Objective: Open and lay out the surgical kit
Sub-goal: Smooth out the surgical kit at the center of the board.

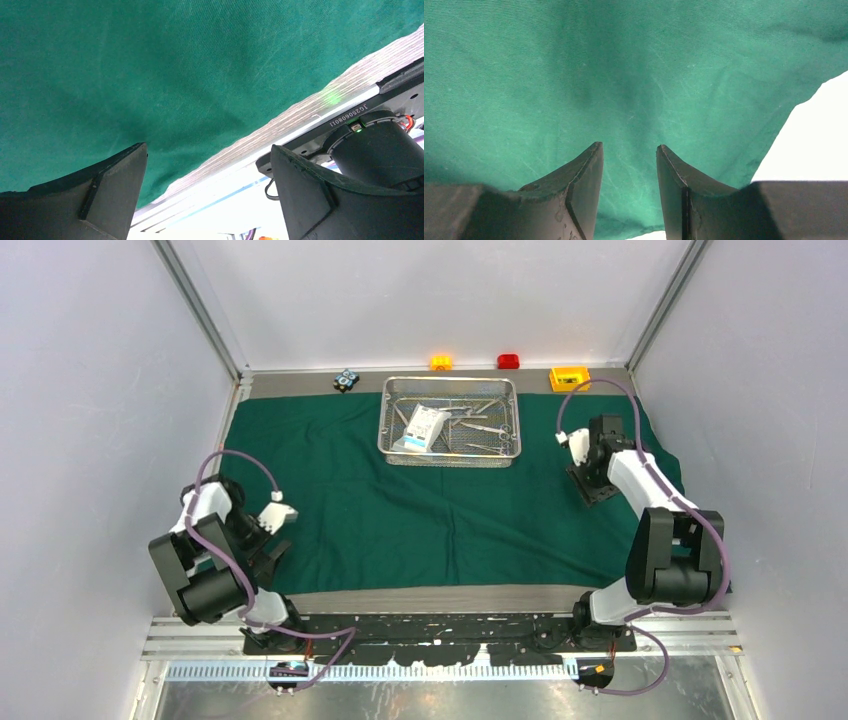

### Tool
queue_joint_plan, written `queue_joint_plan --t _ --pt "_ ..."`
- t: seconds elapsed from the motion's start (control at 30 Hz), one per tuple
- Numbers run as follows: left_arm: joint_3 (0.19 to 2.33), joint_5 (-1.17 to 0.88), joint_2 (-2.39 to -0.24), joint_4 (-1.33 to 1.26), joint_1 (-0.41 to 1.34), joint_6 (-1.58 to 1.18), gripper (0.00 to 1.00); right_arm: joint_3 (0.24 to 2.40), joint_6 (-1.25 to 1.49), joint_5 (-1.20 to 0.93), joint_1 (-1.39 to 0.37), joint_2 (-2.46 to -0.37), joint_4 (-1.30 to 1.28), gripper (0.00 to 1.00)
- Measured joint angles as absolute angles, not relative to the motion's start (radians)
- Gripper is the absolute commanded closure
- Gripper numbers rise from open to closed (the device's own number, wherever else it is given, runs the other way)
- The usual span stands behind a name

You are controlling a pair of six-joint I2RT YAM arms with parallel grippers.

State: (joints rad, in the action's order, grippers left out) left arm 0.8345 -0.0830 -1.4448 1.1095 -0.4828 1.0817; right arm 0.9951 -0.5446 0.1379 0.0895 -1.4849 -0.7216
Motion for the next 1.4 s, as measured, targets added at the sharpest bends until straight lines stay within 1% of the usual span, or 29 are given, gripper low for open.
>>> queue_joint_plan --t 0.17,0.37,0.43,0.47,0.53,0.63,0.67,0.97,1.0,1.03,1.07,1.1,1.13,1.23,1.3,1.33,1.37,1.4 --pt "0.824 -0.075 -1.531 1.085 -0.511 1.085 0.30 0.997 -0.547 0.177 0.080 -1.495 -0.708 0.52" --pt "0.843 -0.065 -1.570 1.077 -0.546 1.091 0.57 1.015 -0.547 0.197 0.080 -1.501 -0.702 0.52" --pt "0.845 -0.052 -1.582 1.077 -0.548 1.095 0.68 1.023 -0.547 0.198 0.080 -1.507 -0.703 0.52" --pt "0.845 -0.045 -1.589 1.078 -0.548 1.099 0.76 1.026 -0.547 0.199 0.080 -1.510 -0.703 0.52" --pt "0.844 -0.027 -1.602 1.078 -0.550 1.108 0.86 1.033 -0.548 0.200 0.080 -1.515 -0.704 0.52" --pt "0.842 -0.001 -1.623 1.081 -0.555 1.113 0.97 1.046 -0.551 0.200 0.080 -1.521 -0.704 0.52" --pt "0.843 0.007 -1.628 1.082 -0.557 1.113 1.00 1.048 -0.551 0.200 0.080 -1.522 -0.704 0.53" --pt "0.876 0.060 -1.699 1.116 -0.562 1.108 1.00 1.053 -0.557 0.201 0.080 -1.538 -0.704 0.53" --pt "0.881 0.060 -1.705 1.119 -0.562 1.108 1.00 1.053 -0.559 0.202 0.080 -1.539 -0.705 0.53" --pt "0.886 0.060 -1.708 1.123 -0.563 1.107 0.96 1.053 -0.560 0.202 0.080 -1.540 -0.704 0.53" --pt "0.890 0.058 -1.708 1.124 -0.564 1.108 0.88 1.054 -0.562 0.202 0.080 -1.542 -0.704 0.53" --pt "0.897 0.047 -1.708 1.125 -0.566 1.108 0.82 1.055 -0.562 0.202 0.080 -1.545 -0.704 0.53" --pt "0.906 0.033 -1.704 1.124 -0.566 1.111 0.74 1.057 -0.562 0.202 0.080 -1.550 -0.704 0.53" --pt "0.934 -0.024 -1.652 1.128 -0.567 1.116 0.55 1.060 -0.562 0.202 0.080 -1.566 -0.705 0.53" --pt "0.944 -0.061 -1.584 1.129 -0.567 1.124 0.39 1.063 -0.562 0.204 0.080 -1.578 -0.705 0.53" --pt "0.947 -0.082 -1.536 1.128 -0.567 1.125 0.28 1.063 -0.562 0.204 0.079 -1.581 -0.705 0.53" --pt "0.947 -0.095 -1.501 1.128 -0.567 1.132 0.15 1.064 -0.562 0.205 0.078 -1.583 -0.705 0.53" --pt "0.947 -0.107 -1.466 1.128 -0.567 1.134 0.04 1.065 -0.562 0.205 0.078 -1.584 -0.705 0.53"
